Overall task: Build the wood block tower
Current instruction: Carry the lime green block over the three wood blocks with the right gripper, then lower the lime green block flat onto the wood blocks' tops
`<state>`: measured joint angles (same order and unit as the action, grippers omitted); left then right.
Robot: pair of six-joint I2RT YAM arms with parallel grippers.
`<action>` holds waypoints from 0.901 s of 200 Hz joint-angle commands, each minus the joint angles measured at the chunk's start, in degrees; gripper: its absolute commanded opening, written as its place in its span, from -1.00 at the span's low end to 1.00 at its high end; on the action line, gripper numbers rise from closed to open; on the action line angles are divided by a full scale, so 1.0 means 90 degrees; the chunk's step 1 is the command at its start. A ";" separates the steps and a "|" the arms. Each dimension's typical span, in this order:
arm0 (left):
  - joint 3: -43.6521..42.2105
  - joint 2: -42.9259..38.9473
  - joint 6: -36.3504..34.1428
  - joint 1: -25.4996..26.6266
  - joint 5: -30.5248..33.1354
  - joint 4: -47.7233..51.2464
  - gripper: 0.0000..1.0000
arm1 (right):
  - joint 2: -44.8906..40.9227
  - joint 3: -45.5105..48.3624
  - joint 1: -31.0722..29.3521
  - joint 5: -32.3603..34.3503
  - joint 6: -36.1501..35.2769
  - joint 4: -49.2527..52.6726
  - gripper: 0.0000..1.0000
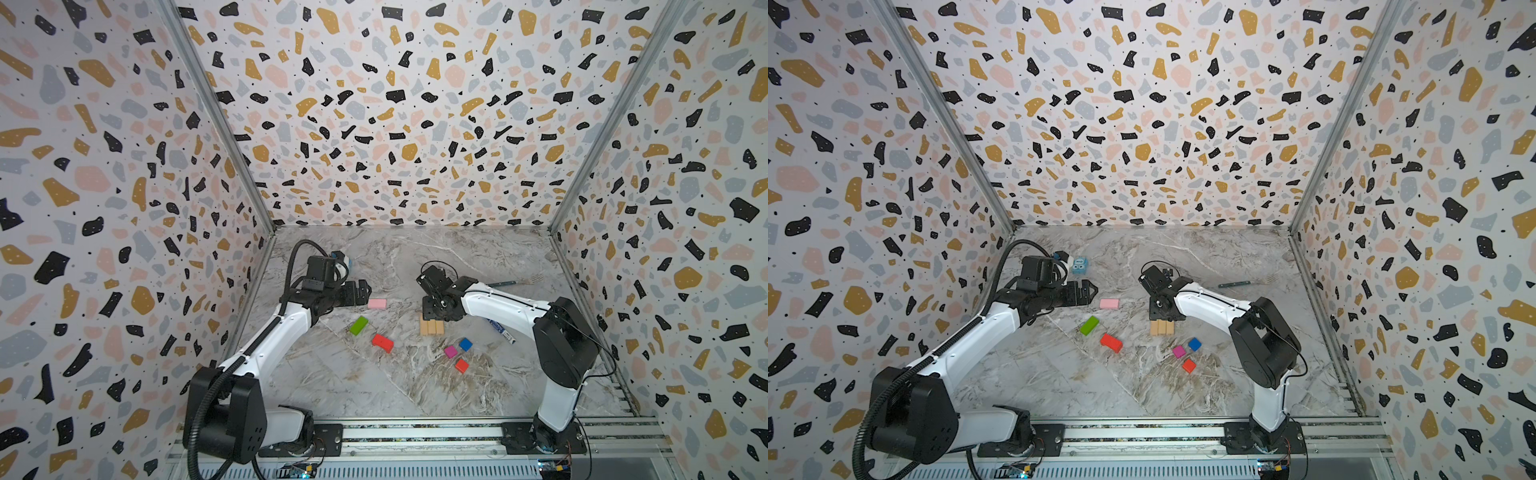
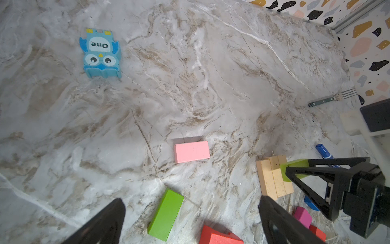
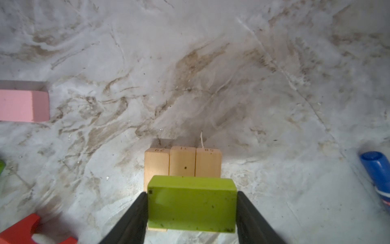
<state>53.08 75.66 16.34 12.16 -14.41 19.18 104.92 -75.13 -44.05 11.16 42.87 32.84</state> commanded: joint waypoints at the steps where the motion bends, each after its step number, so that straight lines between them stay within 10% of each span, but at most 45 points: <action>1: -0.0090 -0.0079 0.0030 -0.0033 -0.0073 -0.0137 0.99 | -0.0357 0.0044 -0.0045 0.0108 0.0206 0.0075 0.14; 180: -0.0091 -0.0070 0.0021 -0.0033 -0.0076 -0.0129 1.00 | 0.0065 -0.0065 -0.0183 0.0066 0.0277 -0.0151 0.12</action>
<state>52.84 75.66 16.34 12.16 -14.52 19.18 105.27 -74.85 -45.41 11.14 44.75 31.27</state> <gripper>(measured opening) 0.998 0.625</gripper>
